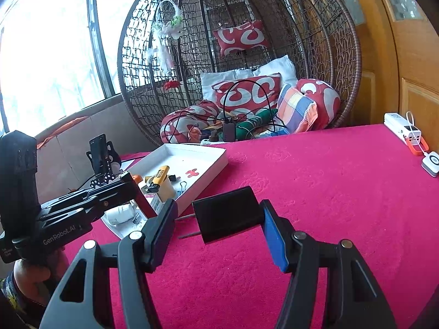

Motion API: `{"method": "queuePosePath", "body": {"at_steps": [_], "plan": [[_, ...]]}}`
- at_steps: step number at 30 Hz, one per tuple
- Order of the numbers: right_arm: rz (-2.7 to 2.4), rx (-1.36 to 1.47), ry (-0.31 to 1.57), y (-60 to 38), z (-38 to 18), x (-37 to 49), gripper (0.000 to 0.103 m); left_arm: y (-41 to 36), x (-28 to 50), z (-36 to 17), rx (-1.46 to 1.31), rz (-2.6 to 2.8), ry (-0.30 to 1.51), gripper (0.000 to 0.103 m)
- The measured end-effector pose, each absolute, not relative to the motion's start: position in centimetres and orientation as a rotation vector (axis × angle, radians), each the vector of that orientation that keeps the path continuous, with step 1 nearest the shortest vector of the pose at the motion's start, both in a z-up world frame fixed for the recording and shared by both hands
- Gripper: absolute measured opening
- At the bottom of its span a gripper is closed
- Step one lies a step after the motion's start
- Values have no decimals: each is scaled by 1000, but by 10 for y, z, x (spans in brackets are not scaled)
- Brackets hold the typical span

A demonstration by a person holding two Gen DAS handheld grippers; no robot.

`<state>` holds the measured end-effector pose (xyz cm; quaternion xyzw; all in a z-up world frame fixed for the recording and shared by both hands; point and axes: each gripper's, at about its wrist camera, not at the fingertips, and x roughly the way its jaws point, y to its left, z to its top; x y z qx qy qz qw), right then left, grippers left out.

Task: Organize rigid objects
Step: 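Lift the red lighter with the left tool while the right tool carries the plug toward the tray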

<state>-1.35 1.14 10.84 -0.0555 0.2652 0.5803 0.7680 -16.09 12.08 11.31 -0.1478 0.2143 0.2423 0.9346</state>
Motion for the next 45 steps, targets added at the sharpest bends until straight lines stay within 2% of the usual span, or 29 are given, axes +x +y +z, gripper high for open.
{"method": "queuePosePath", "body": {"at_steps": [45], "plan": [[1315,-179,578,47,111,-34,61,164,-202,116,-391,573,364,17]]}}
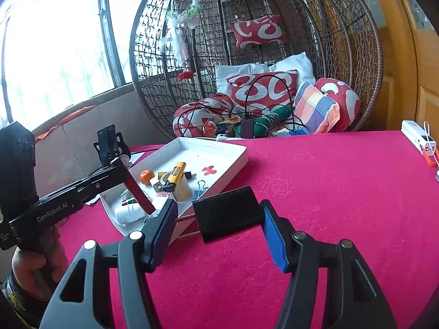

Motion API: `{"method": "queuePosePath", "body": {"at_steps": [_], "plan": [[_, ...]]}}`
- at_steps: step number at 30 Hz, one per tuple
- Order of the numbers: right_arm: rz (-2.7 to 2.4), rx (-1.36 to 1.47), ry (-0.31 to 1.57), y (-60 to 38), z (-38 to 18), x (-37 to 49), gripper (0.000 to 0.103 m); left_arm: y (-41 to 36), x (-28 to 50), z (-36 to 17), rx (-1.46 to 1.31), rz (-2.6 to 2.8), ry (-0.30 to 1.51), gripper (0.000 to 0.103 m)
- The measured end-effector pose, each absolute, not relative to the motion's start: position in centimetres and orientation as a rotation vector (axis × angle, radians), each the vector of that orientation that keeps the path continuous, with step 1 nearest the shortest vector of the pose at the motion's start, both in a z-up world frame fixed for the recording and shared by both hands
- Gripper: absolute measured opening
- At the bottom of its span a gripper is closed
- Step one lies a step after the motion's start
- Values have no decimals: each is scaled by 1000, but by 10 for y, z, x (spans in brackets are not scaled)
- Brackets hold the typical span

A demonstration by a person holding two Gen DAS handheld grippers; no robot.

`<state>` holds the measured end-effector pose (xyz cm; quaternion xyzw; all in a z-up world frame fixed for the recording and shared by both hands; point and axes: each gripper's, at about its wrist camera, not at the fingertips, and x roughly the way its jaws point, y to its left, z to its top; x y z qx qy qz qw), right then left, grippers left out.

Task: Organize rigid objects
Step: 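Lift the red lighter with the left tool while the right tool carries the plug toward the tray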

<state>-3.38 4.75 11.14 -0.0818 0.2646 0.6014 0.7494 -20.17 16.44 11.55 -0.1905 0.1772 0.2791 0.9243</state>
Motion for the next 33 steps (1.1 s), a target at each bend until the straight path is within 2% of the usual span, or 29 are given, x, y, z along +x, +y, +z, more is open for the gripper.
{"method": "queuePosePath", "body": {"at_steps": [33], "plan": [[1386,-247,542,90,120,-57,61,187,-228,111,-450,623,336,17]]}}
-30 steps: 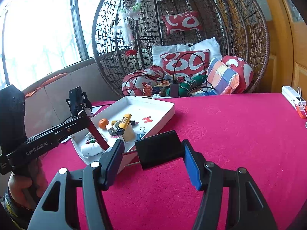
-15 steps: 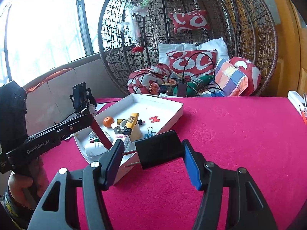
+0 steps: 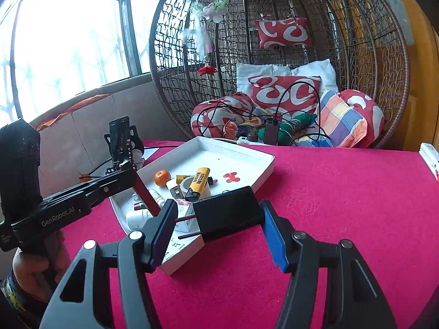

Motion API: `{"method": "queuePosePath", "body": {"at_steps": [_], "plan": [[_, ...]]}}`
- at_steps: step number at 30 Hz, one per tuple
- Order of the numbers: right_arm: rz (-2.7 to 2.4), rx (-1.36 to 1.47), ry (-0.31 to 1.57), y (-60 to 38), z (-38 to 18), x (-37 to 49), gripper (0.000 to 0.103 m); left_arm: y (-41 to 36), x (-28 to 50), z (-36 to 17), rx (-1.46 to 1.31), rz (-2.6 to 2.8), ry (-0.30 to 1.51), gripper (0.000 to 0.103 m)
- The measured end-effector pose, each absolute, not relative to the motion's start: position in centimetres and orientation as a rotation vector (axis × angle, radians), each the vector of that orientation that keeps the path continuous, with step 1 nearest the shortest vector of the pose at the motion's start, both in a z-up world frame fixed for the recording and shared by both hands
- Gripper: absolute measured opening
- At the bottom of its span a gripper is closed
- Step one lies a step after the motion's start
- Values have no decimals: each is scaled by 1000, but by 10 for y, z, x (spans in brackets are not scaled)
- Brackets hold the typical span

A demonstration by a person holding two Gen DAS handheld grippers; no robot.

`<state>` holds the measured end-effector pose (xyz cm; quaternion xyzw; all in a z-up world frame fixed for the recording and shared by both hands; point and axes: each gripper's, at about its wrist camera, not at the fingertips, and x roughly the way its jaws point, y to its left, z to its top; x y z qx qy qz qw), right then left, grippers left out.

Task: Organize rigid objects
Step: 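Lift the red lighter with the left tool while the right tool carries the plug toward the tray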

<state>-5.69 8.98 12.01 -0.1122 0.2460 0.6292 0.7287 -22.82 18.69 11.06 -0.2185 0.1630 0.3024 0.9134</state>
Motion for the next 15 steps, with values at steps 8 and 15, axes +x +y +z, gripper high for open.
{"method": "queuePosePath", "body": {"at_steps": [8,15], "plan": [[1409,-239,530,102,126,-59,61,198,-236,113,-451,656,329,17],[1422,-214,529,118,138,-57,61,218,-250,122,-417,728,319,17]]}}
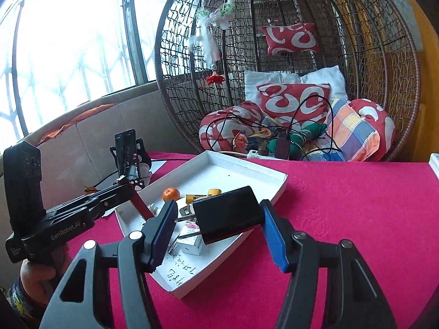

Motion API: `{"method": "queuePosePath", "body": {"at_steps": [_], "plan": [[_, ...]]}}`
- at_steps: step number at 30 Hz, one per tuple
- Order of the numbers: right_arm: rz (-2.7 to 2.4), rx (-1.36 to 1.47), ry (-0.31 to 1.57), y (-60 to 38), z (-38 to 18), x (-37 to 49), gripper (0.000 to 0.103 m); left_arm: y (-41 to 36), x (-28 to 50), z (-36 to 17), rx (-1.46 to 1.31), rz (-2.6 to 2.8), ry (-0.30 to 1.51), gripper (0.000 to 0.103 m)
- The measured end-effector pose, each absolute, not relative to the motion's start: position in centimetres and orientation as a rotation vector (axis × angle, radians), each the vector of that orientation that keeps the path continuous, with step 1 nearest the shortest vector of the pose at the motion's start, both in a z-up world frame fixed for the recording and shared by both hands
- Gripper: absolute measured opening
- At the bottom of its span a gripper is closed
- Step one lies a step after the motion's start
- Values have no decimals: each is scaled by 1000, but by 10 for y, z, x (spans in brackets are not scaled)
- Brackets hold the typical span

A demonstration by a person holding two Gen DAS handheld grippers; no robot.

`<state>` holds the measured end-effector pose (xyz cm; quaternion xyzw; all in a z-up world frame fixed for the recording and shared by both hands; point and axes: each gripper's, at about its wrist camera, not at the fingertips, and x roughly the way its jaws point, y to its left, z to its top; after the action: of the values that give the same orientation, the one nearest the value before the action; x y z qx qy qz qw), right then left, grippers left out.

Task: Organize rigid objects
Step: 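Lift the red lighter with the left tool while the right tool carries the plug toward the tray, then lower the red lighter and black plug into the tray and open both tools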

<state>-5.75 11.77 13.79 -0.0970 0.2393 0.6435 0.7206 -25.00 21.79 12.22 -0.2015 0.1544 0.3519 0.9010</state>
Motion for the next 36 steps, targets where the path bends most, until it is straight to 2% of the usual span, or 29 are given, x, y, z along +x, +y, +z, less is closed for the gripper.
{"method": "queuePosePath", "body": {"at_steps": [16,36], "plan": [[1421,-185,607,178,133,-46,61,261,-233,116,-367,824,416,17],[1314,-191,793,253,72,-34,61,303,-182,75,-412,841,540,17]]}}
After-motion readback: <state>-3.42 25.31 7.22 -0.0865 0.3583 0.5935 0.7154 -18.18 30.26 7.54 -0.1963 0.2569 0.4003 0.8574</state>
